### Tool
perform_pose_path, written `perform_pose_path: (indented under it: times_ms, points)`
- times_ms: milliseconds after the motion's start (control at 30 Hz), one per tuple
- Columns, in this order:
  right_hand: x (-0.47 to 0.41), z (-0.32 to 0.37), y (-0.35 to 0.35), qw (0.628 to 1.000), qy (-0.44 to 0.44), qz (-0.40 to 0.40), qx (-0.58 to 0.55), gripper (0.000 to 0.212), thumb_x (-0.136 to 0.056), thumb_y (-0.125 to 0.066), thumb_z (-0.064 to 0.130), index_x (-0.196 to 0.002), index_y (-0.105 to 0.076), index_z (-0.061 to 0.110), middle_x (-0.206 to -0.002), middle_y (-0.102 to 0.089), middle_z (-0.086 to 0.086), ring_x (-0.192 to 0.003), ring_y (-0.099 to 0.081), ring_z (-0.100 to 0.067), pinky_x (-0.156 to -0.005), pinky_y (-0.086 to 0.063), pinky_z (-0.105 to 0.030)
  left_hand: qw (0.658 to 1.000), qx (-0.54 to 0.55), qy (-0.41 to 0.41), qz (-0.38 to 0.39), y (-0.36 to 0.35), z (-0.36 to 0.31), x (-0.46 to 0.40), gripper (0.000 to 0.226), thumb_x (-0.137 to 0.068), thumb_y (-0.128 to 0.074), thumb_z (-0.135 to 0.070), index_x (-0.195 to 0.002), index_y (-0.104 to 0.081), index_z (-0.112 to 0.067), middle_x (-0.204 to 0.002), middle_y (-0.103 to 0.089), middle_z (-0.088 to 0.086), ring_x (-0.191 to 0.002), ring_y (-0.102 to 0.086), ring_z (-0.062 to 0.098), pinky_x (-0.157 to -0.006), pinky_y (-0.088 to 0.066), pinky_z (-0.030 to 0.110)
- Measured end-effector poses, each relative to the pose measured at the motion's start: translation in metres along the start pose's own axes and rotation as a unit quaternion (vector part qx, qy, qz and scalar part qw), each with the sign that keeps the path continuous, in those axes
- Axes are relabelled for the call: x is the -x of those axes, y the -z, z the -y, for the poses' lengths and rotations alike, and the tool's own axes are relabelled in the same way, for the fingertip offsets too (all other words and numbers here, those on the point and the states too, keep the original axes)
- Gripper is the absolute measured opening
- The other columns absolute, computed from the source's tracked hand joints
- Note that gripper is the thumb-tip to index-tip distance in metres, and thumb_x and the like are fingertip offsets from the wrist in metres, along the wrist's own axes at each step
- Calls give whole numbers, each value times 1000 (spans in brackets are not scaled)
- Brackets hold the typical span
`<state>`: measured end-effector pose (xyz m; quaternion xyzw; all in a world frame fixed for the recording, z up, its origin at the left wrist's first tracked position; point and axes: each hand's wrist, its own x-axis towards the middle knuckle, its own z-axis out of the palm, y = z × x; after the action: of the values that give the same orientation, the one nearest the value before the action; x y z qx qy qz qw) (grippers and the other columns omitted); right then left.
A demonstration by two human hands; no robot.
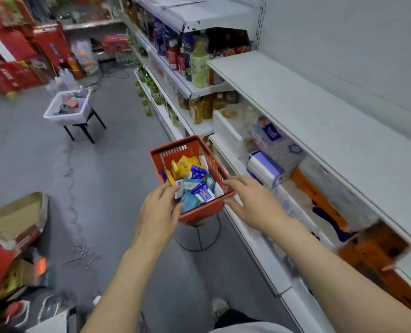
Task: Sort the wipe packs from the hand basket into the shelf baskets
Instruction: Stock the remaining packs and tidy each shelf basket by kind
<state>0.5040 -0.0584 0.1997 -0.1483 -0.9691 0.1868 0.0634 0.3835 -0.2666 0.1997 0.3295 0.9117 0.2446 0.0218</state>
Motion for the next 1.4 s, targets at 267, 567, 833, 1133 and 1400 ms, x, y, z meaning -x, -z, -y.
perform_pose_path:
  times_ms: [267, 567, 833, 1133, 1400]
  points:
    - [-163, 31, -62, 996, -50, 66, -17, 48, -95, -57, 35, -141, -48, 23, -141, -49, 1, -130, -44, -20, -104, -41, -39, 998, 2, -2, 60, -8, 122, -140, 44, -90, -66, -24, -132, -58, -14, -137, -55, 9, -125, -50, 31, -104, -39, 40]
    - [-238, 27, -136, 957, -278, 60, -58, 44, -94, -59, 35, -136, -55, 22, -137, -54, -3, -126, -51, -22, -97, -40, -30, 973, -1, -104, 204, -51, 209, -287, 42, -91, -65, -26, -130, -59, -13, -135, -56, 8, -126, -49, 29, -104, -38, 38]
    - [-290, -30, -217, 914, -366, 134, -116, 46, -94, -58, 35, -137, -55, 18, -138, -56, -9, -124, -53, -26, -98, -44, -34, 947, -6, -108, 302, -131, 228, -347, 42, -90, -66, -30, -127, -60, -11, -128, -58, 12, -121, -50, 32, -103, -39, 41]
    - [-393, -98, -302, 881, -389, 193, -186, 66, -95, -61, 34, -151, -33, 12, -153, -36, -14, -136, -41, -30, -109, -37, -37, 936, -16, -35, 350, -196, 264, -394, 48, -90, -67, -30, -131, -58, -7, -129, -59, 15, -121, -51, 33, -102, -40, 43]
    - [-386, -117, -357, 888, -405, 167, -138, 64, -83, -76, 20, -141, -48, 19, -148, -36, -10, -133, -39, -33, -104, -42, -40, 899, -50, -46, 433, -254, 284, -437, 59, -87, -70, -37, -140, -50, -20, -147, -42, 13, -135, -36, 34, -108, -36, 46]
